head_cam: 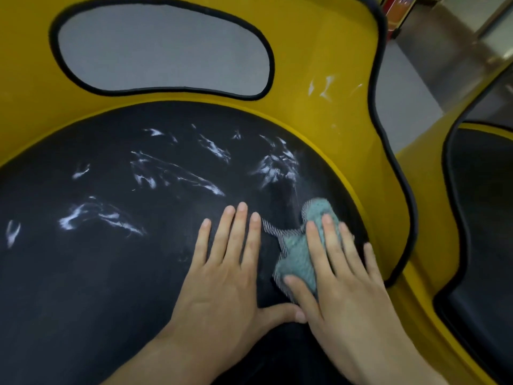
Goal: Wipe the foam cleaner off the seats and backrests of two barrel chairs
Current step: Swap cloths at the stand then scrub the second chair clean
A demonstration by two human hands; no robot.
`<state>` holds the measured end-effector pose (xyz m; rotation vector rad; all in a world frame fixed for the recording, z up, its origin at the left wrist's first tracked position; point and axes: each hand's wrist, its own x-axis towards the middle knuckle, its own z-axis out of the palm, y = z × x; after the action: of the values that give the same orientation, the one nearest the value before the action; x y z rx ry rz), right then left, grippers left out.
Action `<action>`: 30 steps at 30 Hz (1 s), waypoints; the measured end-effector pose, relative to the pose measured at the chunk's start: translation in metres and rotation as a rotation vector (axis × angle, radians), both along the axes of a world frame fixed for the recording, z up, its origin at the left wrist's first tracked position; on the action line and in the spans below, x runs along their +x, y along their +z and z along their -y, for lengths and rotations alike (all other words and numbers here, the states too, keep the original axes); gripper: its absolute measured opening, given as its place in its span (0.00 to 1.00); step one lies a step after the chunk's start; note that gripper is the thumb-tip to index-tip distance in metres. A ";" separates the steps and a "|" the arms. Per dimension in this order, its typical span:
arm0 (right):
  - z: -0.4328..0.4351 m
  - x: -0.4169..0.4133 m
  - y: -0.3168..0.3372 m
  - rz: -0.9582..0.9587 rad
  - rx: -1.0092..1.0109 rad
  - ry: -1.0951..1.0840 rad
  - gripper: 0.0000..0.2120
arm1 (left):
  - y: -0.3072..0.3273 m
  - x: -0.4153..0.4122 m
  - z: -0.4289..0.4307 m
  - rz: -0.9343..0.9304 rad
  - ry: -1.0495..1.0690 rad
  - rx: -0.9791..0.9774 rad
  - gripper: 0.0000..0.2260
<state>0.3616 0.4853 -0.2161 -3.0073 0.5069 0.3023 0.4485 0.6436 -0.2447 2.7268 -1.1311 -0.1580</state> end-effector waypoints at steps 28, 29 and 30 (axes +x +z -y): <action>0.050 0.121 -0.001 -0.084 0.011 -0.141 0.37 | 0.000 0.000 0.000 0.031 0.001 -0.003 0.56; 0.053 0.129 0.000 -0.091 0.012 -0.142 0.37 | 0.000 0.000 0.000 0.035 -0.005 -0.002 0.56; 0.053 0.128 -0.002 -0.086 0.004 -0.134 0.38 | 0.000 0.000 -0.001 0.037 -0.009 -0.002 0.56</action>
<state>0.4896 0.4323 -0.2182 -2.9479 0.7110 0.4225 0.4483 0.6442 -0.2448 2.7342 -1.1529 -0.1085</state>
